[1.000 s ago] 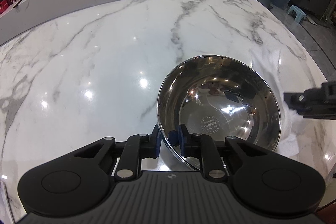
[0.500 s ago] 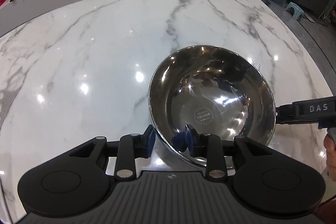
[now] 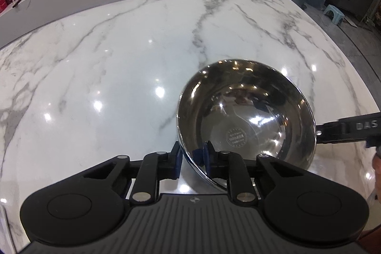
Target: Clean bowl
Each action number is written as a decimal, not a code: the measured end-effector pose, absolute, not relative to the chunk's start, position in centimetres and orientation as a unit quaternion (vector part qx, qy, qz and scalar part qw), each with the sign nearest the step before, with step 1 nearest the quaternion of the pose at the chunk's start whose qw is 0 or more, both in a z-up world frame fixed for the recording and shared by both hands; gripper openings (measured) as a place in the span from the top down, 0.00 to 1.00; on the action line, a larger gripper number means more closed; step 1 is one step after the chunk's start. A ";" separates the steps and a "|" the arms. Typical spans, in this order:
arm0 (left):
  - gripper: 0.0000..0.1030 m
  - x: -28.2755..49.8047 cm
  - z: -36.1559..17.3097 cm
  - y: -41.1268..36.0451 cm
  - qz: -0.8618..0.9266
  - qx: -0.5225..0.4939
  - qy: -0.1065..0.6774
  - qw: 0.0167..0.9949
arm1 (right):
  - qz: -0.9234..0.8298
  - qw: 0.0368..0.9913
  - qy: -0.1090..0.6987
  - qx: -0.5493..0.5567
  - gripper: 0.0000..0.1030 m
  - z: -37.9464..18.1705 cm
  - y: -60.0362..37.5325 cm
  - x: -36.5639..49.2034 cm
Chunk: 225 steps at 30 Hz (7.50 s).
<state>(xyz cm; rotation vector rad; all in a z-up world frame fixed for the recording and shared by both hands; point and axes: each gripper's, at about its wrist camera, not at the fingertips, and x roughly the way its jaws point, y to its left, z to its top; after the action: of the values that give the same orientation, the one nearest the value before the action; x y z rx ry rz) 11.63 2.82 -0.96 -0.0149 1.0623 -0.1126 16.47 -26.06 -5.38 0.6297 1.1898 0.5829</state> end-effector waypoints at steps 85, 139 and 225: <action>0.80 12.1 -1.4 2.5 -0.069 0.000 0.507 0.859 | 0.263 0.736 0.520 0.343 0.88 -6.6 -26.7 17.7; 0.15 4.6 4.3 3.6 -0.102 -0.087 0.380 0.915 | 0.123 0.888 0.443 -0.005 0.33 1.7 -21.6 7.8; 0.02 -1.2 -1.4 0.9 0.019 0.001 0.347 0.938 | 0.074 0.946 0.316 -0.009 0.01 0.6 -19.8 0.3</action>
<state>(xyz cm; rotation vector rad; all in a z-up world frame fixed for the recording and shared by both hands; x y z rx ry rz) -1.23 0.93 -1.36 0.0011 0.7089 0.0379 0.32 -19.80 0.63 -0.0179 0.6430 0.1508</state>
